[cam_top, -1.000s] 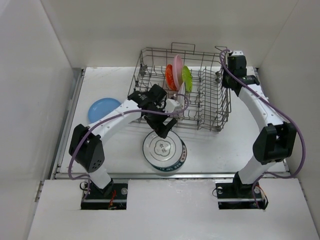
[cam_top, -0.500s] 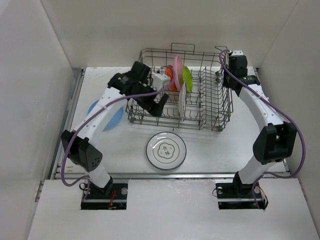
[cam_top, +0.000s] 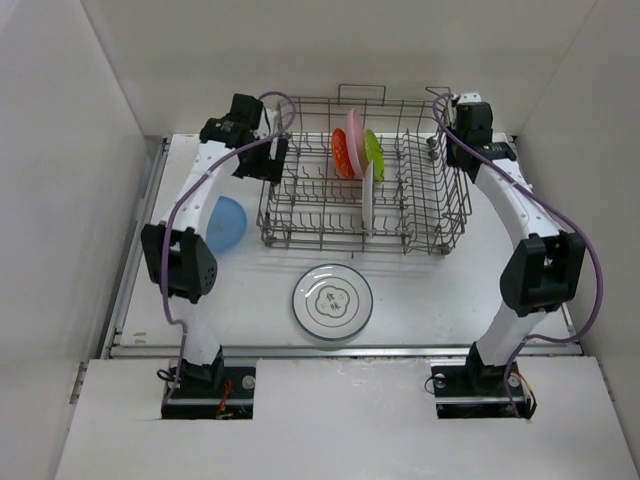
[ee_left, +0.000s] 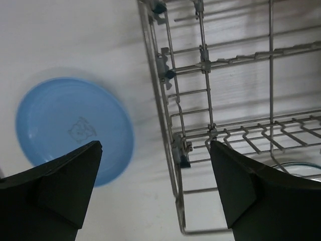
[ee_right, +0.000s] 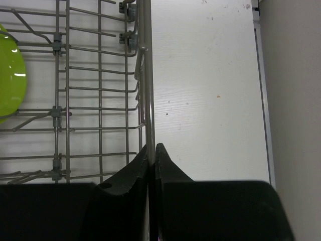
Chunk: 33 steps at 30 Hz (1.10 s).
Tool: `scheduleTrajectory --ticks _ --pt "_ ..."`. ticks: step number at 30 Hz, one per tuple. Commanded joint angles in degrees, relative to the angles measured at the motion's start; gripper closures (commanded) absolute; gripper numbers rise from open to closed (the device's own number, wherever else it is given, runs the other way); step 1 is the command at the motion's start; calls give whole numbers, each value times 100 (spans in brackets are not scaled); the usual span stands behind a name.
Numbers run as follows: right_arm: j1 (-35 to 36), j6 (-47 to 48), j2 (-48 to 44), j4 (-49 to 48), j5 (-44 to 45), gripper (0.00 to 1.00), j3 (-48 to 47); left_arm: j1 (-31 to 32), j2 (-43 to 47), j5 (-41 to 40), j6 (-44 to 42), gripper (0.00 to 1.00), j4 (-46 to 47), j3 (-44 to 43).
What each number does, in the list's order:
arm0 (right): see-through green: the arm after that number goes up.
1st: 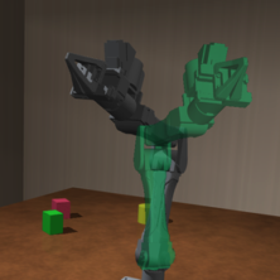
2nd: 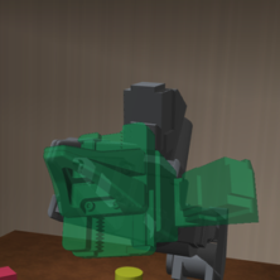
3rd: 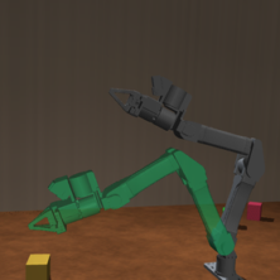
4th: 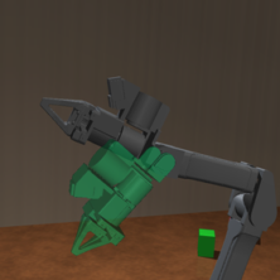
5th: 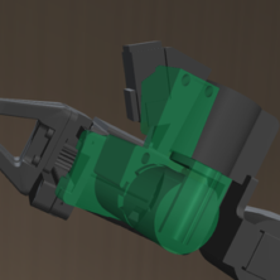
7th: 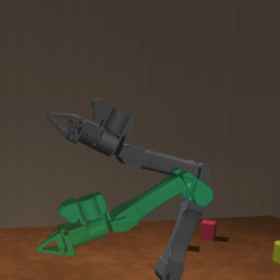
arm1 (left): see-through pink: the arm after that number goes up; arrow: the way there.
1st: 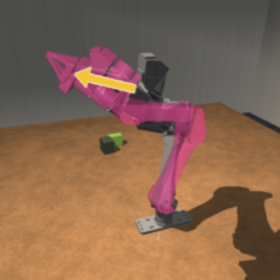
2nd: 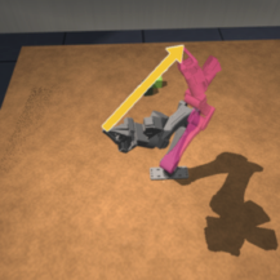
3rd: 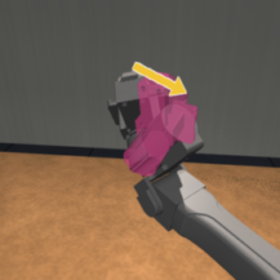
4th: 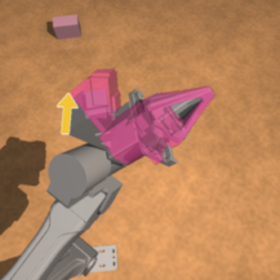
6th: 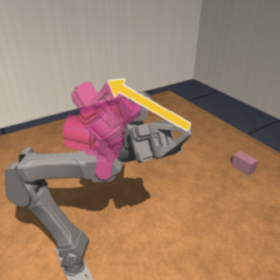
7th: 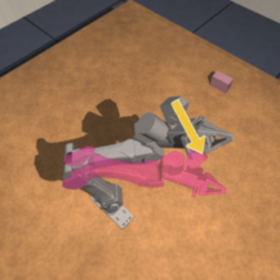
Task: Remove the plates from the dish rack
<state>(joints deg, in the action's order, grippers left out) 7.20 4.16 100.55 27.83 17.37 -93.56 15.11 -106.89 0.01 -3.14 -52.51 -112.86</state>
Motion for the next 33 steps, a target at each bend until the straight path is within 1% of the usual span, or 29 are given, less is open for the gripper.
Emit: scheduleTrajectory --ticks 1,3,4,5,6,7,8,9,10,11,13,14,15,16,18,19,21,22,24,26,29,33 --pt "36 260 131 -973 -244 100 -478 27 -647 534 147 15 -680 -289" --pt "36 208 193 -973 -85 88 -584 27 -893 675 199 26 -752 -342" --pt "36 147 193 -973 -23 76 -637 27 -895 737 199 32 -813 -272" --pt "36 146 193 -973 38 68 -759 27 -895 807 199 37 -761 -115" --pt "36 77 193 -921 39 60 -830 27 -895 860 199 49 -761 -18" --pt "36 -11 132 -920 39 50 -900 27 -843 991 252 56 -682 53" --pt "36 -73 79 -859 -57 35 -1031 27 -773 1062 252 63 -681 106" --pt "36 -143 -35 -859 -58 31 -1094 27 -772 1115 252 70 -681 158" --pt "36 -301 -105 -798 -58 28 -1164 27 -720 1167 322 80 -681 159" --pt "114 -372 -184 -745 -58 23 -1226 27 -658 1237 383 84 -681 159" --pt "334 -477 -500 -744 144 18 -1296 27 -597 1238 445 91 -681 212" --pt "448 -478 -623 -744 205 11 -1296 27 -544 1290 506 98 -681 212" --pt "710 -556 -764 -744 345 0 -1088 27 -543 1343 507 100 -681 264" --pt "843 -609 -1044 -744 346 0 -955 27 -491 1344 507 100 -621 317" --pt "1124 -697 -1300 -666 215 0 -674 27 -491 1405 577 100 -620 378" --pt "1334 -785 -1475 -587 -160 0 -446 27 -491 1457 630 100 -620 379" --pt "1389 -1065 -1530 -376 -871 0 -260 27 -438 1458 630 100 -620 440" --pt "1450 -1145 -1530 -201 -1545 2 -111 27 -438 1510 630 100 -620 492" --pt "1451 -1408 -1452 -42 -1954 5 4 27 -377 1563 683 100 -567 571" --pt "1503 -1462 -1285 81 -2297 13 83 27 -376 1625 736 100 -567 686" --pt "1503 -1752 -1082 195 -2491 23 145 27 -376 1625 736 100 -515 738" --pt "1626 -1805 -810 144 -2887 34 206 27 -376 1625 736 100 -462 792"
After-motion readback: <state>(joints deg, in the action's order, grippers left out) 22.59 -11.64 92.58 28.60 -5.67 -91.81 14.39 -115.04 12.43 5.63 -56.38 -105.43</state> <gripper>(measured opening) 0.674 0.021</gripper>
